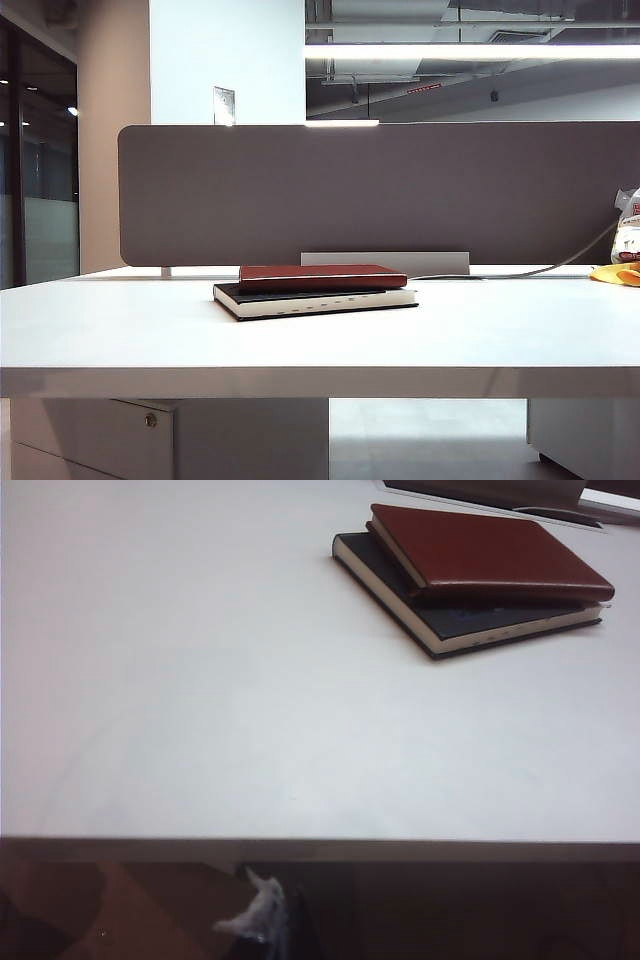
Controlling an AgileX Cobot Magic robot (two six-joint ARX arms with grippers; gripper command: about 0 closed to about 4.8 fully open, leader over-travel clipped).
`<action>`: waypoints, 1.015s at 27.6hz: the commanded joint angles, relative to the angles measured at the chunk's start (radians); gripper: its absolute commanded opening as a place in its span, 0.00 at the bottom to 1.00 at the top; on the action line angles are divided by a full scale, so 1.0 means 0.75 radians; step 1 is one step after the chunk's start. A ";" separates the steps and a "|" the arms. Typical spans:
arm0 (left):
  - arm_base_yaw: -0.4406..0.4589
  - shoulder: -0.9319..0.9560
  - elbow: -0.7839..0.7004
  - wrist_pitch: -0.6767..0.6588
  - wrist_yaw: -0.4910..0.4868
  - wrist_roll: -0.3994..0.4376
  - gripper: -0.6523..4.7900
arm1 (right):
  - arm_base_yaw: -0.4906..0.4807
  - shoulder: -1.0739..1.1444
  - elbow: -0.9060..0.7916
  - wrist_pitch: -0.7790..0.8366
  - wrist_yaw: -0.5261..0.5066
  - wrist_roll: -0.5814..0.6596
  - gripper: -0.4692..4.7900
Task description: Pick up the red book and place it on top of the black book.
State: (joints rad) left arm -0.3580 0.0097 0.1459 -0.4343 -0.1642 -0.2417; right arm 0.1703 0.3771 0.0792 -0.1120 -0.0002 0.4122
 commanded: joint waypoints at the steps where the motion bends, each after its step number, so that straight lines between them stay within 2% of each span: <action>1: -0.001 -0.009 -0.007 -0.039 -0.033 0.014 0.11 | 0.003 -0.043 -0.023 0.025 0.003 -0.033 0.08; 13: -0.002 -0.009 -0.057 -0.012 -0.060 0.033 0.11 | 0.004 -0.226 -0.086 -0.030 0.013 -0.033 0.08; 28: -0.002 -0.009 -0.093 0.017 -0.061 0.066 0.11 | 0.005 -0.235 -0.099 -0.086 0.034 -0.068 0.08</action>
State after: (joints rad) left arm -0.3580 0.0025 0.0834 -0.4290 -0.2028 -0.2131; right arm 0.1734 0.2008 0.0082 -0.1787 0.0196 0.3717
